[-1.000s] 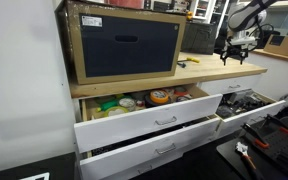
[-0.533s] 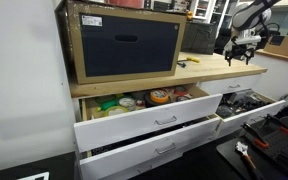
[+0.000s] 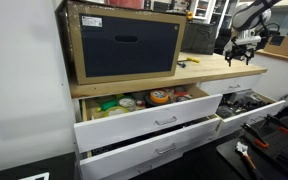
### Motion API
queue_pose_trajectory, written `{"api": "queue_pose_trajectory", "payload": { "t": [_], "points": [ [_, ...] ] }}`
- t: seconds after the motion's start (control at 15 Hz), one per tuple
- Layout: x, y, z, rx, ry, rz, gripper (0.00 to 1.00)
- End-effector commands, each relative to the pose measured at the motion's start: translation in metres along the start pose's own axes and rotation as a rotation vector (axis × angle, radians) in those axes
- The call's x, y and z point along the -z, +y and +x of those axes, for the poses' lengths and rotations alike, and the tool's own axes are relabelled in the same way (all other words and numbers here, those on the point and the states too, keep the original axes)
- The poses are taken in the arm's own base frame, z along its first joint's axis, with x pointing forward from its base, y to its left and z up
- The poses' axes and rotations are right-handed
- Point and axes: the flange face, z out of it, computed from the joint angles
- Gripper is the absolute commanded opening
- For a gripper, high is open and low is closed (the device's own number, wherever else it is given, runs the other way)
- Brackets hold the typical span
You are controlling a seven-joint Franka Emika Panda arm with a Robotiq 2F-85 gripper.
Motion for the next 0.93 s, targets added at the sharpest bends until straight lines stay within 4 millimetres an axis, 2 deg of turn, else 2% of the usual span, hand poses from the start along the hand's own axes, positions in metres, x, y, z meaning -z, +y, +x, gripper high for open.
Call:
{"api": "queue_pose_trajectory", "payload": {
  "t": [0.0,0.4,0.6,0.87],
  "points": [
    [0.001,0.0,0.0,0.0,-0.001,-0.001,1.0],
    [-0.01,0.009,0.007,-0.012,0.046,0.06,1.0],
    [-0.031,0.022,0.012,-0.021,0.048,0.102,1.0],
    [-0.064,0.05,0.008,-0.027,0.029,0.171,1.0]
  ]
}}
